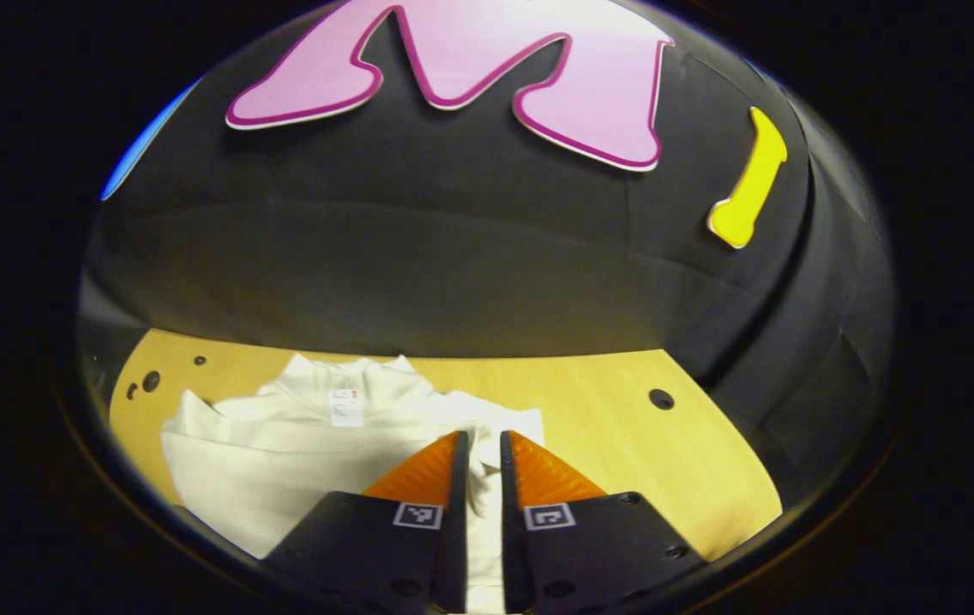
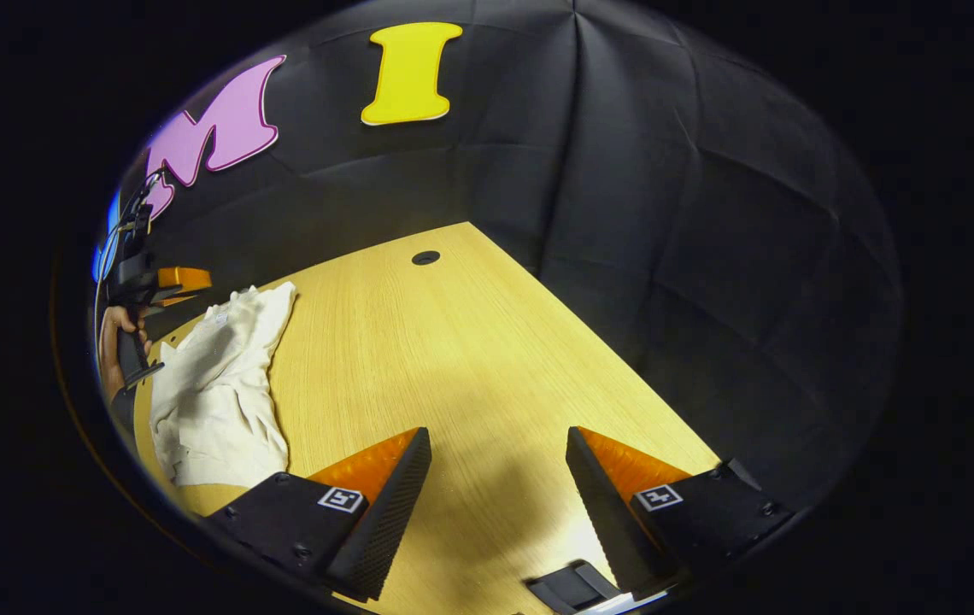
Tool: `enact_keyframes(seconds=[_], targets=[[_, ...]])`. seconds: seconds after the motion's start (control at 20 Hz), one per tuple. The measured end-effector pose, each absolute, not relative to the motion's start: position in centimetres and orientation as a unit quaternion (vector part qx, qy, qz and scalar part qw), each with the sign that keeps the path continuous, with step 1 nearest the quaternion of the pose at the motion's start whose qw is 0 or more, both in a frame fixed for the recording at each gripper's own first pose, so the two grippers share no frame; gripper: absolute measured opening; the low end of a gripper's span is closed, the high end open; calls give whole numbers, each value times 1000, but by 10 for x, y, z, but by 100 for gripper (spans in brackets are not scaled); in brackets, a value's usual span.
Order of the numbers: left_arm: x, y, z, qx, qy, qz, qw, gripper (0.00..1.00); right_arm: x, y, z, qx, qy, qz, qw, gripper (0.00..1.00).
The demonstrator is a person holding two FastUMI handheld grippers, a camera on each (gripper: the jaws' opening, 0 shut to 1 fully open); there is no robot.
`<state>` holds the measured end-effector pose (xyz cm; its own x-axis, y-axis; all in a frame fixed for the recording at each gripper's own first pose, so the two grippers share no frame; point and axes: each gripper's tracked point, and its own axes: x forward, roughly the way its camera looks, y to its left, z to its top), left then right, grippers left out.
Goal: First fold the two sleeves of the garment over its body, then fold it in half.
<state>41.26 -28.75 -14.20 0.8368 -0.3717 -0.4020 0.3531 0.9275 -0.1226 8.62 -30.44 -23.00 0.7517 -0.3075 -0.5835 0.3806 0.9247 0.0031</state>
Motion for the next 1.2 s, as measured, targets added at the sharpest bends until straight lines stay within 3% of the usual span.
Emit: enact_keyframes(seconds=[0.2, 0.3, 0.85, 1.2], targets=[[388, -273, -148, 0, 211, -196, 958, 84, 87, -291, -236, 58, 307, -168, 935, 98], [372, -240, -157, 12, 214, -174, 961, 97, 92, -278, -239, 63, 311, -157, 935, 98], [250, 8, -240, -35, 291, 22, 956, 98, 144, -128, -262, 88, 332, -8, 939, 99], [207, 53, -278, -30, 323, 43, 945, 98, 160, -62, -294, 77, 358, 35, 930, 99]])
